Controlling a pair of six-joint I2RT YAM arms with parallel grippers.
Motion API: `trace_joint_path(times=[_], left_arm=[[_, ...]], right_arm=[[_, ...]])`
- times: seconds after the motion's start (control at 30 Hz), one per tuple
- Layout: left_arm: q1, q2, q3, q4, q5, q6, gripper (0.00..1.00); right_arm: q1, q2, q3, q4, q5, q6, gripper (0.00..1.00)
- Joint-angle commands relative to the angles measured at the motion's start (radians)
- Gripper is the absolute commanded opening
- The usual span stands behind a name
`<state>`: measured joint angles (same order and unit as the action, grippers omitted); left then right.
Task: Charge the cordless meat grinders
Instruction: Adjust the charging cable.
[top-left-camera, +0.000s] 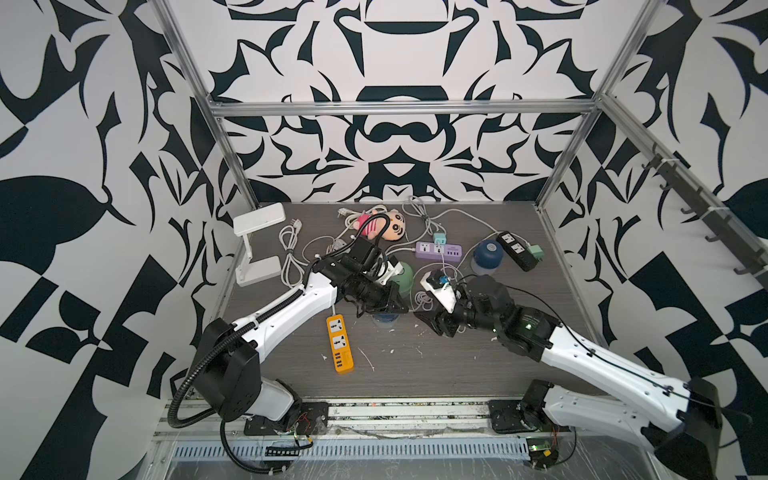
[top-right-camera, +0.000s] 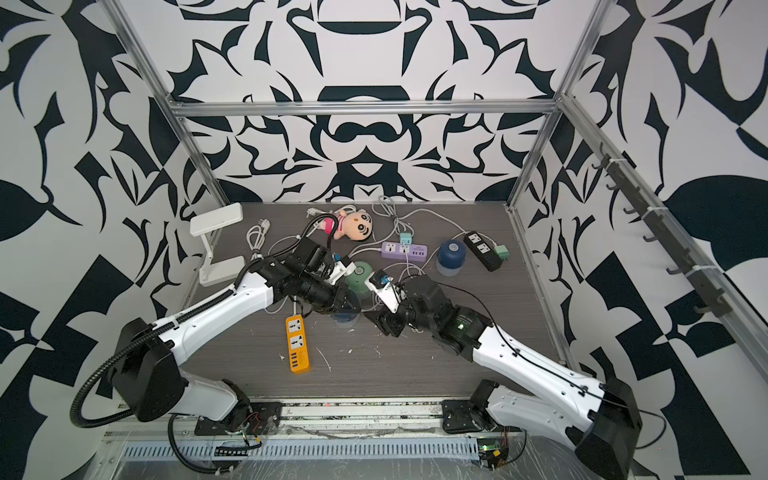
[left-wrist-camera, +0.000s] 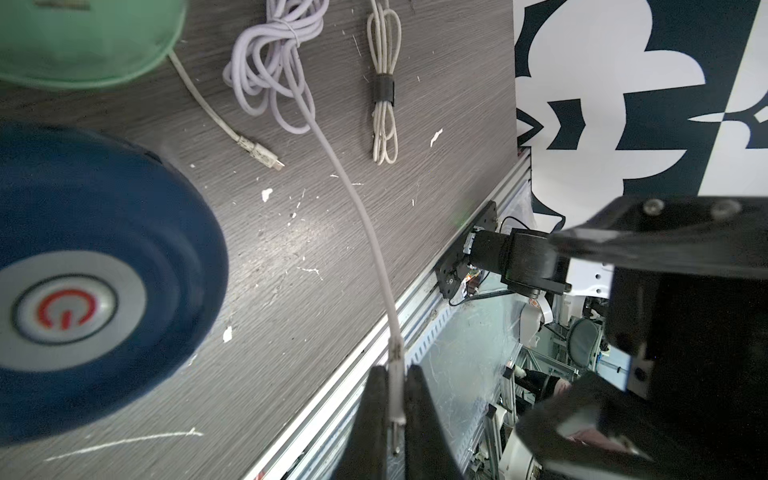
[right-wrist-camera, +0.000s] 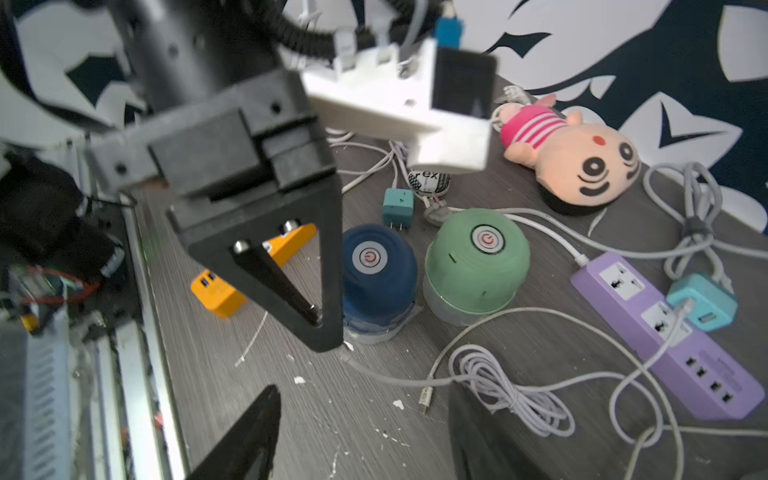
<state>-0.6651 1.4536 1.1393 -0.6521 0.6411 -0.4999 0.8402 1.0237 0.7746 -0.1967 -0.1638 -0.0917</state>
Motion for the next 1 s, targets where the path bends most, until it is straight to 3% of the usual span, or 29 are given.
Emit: trace_joint_path(times=[0.0,0.23,0.47,0.77,0.97], left_arm=[[0.014,-0.040,-0.019,-0.071,0.059,0.035,0.00],[0.019,-0.046,-0.016,-0.108,0.098,0.068,0.00],[0.019,-0.044,-0.023,-0.119,0.135,0.081,0.00],[0.019,-0.040,-0.029,-0.121,0.143,0.086,0.00],[0.019,-0.038,-0.032,-0.119,0.149,0.086,0.00]], right_arm=[[0.013,0.017,0.022,0.045,-0.028,-0.141,0.63],[0.018,0.098,0.058,0.024,-0.071,-0.228,0.50],[0.018,0.159,0.099,0.007,-0.099,-0.261,0.47],[0.018,0.202,0.151,-0.038,-0.144,-0.276,0.23],[0.018,0.198,0.155,-0.031,-0.149,-0.268,0.17]])
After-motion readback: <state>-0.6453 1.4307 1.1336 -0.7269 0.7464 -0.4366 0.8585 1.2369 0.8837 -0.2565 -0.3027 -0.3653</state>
